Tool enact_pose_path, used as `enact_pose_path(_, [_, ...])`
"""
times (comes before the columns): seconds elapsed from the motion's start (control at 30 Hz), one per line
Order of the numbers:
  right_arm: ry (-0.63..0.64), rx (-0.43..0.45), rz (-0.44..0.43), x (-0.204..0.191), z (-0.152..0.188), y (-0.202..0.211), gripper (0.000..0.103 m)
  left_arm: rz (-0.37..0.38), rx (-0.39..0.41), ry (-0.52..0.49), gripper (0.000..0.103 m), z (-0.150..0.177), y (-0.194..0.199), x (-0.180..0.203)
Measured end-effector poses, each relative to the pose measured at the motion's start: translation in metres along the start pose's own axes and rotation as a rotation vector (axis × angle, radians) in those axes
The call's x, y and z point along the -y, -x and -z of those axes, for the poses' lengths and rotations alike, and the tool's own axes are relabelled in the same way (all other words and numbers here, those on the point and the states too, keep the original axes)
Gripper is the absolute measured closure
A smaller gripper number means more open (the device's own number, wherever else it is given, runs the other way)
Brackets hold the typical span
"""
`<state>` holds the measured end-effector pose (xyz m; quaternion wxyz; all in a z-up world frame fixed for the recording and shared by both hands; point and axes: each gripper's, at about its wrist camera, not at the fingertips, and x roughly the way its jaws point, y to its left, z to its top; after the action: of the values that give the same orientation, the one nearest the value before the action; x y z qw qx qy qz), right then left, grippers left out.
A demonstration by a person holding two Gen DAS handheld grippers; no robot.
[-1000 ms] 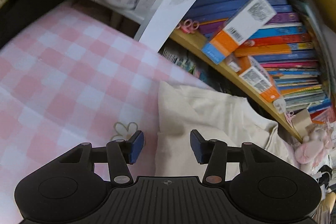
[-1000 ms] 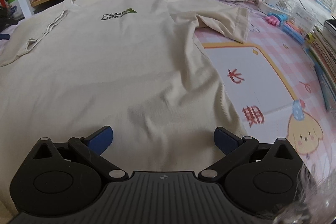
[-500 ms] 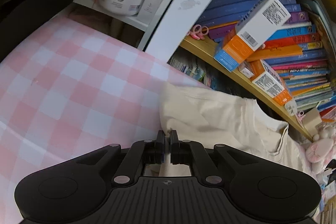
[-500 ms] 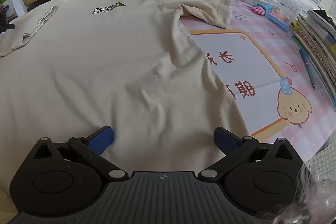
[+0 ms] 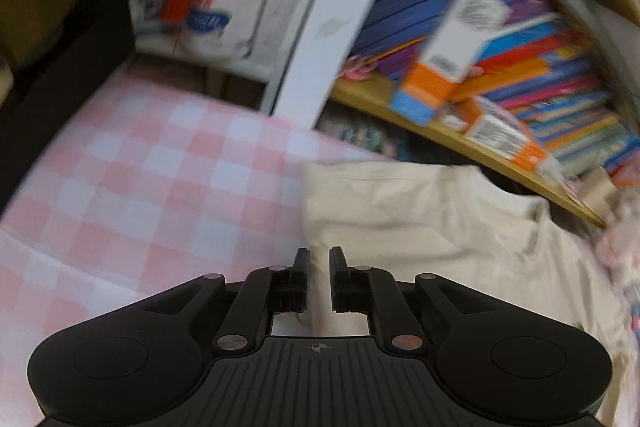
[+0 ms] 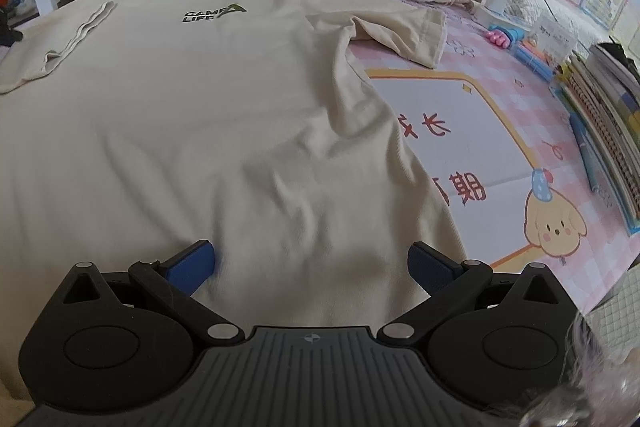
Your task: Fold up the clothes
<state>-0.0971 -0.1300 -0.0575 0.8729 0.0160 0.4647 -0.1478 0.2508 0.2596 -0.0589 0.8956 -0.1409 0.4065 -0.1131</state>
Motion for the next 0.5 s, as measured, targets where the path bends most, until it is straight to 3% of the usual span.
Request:
enact_pose_path(0.13, [0.008, 0.01, 0.005, -0.003, 0.0, 0.0, 0.0, 0.041, 0.02, -0.045, 0.064, 0.034, 0.039, 0.009])
enact_pose_path(0.27, [-0.008, 0.01, 0.01, -0.005, -0.002, 0.0, 0.0, 0.083, -0.002, -0.057, 0.061, 0.08, 0.072, 0.021])
enact_pose_path(0.4, [-0.006, 0.027, 0.016, -0.011, -0.005, 0.004, 0.0, 0.098, -0.043, -0.059, 0.051, 0.121, 0.088, 0.042])
enact_pose_path(0.5, [-0.005, 0.046, 0.009, -0.014, -0.009, 0.008, 0.0, 0.072, -0.09, -0.096, 0.046, 0.148, 0.091, 0.063])
